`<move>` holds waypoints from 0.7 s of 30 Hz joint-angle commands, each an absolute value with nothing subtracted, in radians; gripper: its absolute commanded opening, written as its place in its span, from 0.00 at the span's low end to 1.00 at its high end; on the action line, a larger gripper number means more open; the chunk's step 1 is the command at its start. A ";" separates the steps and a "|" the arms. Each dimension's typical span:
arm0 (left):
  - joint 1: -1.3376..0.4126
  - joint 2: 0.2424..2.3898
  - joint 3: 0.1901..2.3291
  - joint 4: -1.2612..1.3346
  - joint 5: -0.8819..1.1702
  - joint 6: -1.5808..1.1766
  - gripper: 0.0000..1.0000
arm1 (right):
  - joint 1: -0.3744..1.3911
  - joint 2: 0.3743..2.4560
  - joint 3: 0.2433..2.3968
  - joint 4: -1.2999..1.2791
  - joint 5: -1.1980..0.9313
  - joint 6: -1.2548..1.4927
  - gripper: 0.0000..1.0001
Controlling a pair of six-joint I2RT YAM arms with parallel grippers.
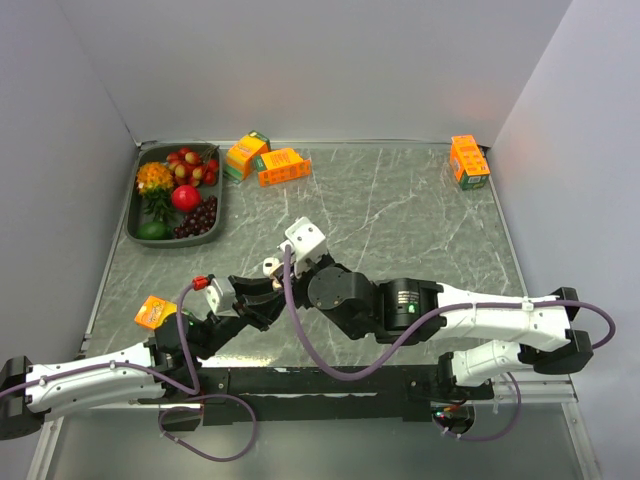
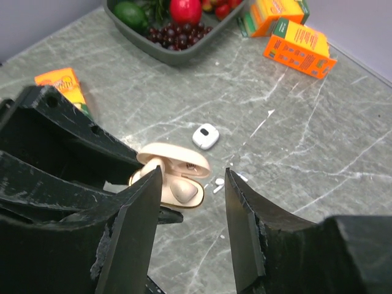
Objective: Insert the wireless bluetooth earbuds into the charging case
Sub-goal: Place the earbud in the charging case.
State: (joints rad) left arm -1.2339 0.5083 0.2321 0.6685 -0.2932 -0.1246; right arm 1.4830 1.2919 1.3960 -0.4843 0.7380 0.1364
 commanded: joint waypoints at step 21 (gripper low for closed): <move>-1.239 0.502 0.253 0.666 -0.316 -0.091 0.01 | 1.444 1.505 1.867 -0.992 0.615 0.287 0.58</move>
State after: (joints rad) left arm -1.2339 0.5083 0.2321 0.6601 -0.2955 -0.1112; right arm 1.4620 1.4731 1.7832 -0.8421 0.6327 0.2424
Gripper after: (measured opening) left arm 0.330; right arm 0.578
